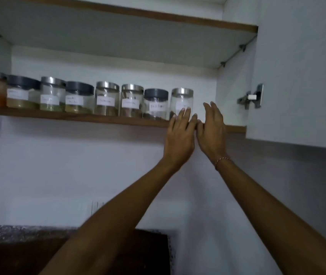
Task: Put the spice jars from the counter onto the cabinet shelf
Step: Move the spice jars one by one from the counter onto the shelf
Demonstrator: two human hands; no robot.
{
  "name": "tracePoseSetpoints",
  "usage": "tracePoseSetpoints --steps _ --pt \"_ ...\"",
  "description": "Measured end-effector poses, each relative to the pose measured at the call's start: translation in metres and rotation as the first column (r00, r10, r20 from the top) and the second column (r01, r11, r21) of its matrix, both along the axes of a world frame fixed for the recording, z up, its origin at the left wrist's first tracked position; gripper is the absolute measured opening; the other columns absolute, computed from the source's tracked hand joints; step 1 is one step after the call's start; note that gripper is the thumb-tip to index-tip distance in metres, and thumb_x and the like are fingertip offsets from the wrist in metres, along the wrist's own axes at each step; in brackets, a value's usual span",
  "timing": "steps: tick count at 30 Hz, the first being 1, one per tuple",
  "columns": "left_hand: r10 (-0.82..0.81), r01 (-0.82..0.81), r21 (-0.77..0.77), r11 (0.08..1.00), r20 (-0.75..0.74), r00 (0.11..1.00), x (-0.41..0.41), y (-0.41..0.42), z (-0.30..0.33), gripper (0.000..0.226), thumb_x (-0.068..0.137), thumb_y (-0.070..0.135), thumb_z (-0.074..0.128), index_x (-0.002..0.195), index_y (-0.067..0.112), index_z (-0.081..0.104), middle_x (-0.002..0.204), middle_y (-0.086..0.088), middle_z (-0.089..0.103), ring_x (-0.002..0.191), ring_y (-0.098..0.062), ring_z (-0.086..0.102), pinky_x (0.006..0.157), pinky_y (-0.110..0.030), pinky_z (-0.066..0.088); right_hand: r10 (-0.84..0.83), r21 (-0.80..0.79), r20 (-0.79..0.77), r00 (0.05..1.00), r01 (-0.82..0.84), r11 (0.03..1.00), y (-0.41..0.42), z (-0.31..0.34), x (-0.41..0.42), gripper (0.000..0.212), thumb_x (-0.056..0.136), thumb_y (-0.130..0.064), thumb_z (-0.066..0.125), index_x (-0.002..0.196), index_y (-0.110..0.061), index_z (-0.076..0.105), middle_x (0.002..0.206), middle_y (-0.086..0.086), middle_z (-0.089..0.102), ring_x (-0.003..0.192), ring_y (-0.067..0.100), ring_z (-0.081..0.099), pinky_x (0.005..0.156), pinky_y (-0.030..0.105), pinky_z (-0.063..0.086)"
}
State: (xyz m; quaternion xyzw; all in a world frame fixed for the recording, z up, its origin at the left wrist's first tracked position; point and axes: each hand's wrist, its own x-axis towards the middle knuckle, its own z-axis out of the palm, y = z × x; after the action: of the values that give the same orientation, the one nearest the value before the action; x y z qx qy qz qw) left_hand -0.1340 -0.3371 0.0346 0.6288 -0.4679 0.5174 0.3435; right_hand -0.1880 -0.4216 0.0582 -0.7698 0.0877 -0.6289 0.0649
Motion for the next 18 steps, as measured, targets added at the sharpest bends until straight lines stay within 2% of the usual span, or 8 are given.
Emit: tracePoseSetpoints --steps 2,5,9,12,16,18 --pt "-0.037 0.040 0.042 0.998 -0.072 0.997 -0.014 0.000 -0.044 0.049 0.087 0.002 0.041 0.136 0.003 0.043 0.146 -0.020 0.038 0.139 -0.032 0.031 0.115 -0.041 0.016 -0.083 -0.006 0.013 0.996 0.083 0.997 0.005 -0.044 -0.018 0.048 0.092 -0.010 0.047 0.139 -0.004 0.038 0.150 0.017 0.030 0.141 0.030 0.025 0.113 0.037 0.024" --pt "-0.026 0.076 0.188 0.979 -0.257 0.966 -0.034 0.005 -0.119 0.055 0.091 0.004 0.041 0.144 0.008 0.028 0.154 -0.013 0.024 0.144 -0.028 0.017 0.117 -0.036 0.004 -0.208 0.041 -0.142 0.968 0.216 0.976 0.006 -0.123 -0.052 0.050 0.093 -0.019 0.047 0.140 -0.008 0.036 0.154 0.014 0.023 0.144 0.030 0.017 0.113 0.040 0.023" --pt "0.004 0.158 0.368 0.916 -0.403 0.915 -0.070 0.023 -0.225 0.057 0.094 0.007 0.039 0.147 0.010 0.019 0.156 -0.011 0.016 0.146 -0.026 0.010 0.118 -0.035 0.004 -0.234 0.185 -0.323 0.917 0.304 0.935 0.014 -0.231 -0.111 0.051 0.094 -0.025 0.047 0.141 -0.011 0.035 0.155 0.012 0.021 0.144 0.028 0.017 0.113 0.044 0.024" --pt "0.007 0.255 0.504 0.825 -0.461 0.887 -0.104 0.039 -0.300 0.055 0.095 0.011 0.037 0.147 0.010 0.018 0.156 -0.012 0.014 0.146 -0.027 0.010 0.118 -0.037 0.004 -0.261 0.264 -0.449 0.855 0.406 0.875 0.025 -0.308 -0.165 0.052 0.093 -0.028 0.049 0.141 -0.011 0.036 0.154 0.013 0.023 0.144 0.029 0.020 0.113 0.043 0.024" --pt "-0.175 0.445 0.590 0.674 -0.458 0.872 -0.159 0.054 -0.381 0.052 0.091 0.005 0.042 0.141 0.003 0.032 0.150 -0.019 0.029 0.141 -0.033 0.025 0.116 -0.043 0.016 -0.263 0.287 -0.582 0.770 0.497 0.819 0.050 -0.392 -0.231 0.051 0.092 -0.024 0.053 0.137 -0.005 0.041 0.150 0.020 0.028 0.140 0.035 0.026 0.112 0.044 0.026" --pt "-0.173 0.513 0.641 0.570 -0.517 0.838 -0.182 0.054 -0.410 0.054 0.094 0.010 0.039 0.145 0.005 0.022 0.154 -0.016 0.020 0.145 -0.029 0.015 0.117 -0.037 0.009 -0.243 0.315 -0.647 0.722 0.544 0.778 0.063 -0.425 -0.257 0.052 0.091 -0.025 0.055 0.137 -0.005 0.042 0.150 0.022 0.028 0.140 0.036 0.026 0.111 0.045 0.027"
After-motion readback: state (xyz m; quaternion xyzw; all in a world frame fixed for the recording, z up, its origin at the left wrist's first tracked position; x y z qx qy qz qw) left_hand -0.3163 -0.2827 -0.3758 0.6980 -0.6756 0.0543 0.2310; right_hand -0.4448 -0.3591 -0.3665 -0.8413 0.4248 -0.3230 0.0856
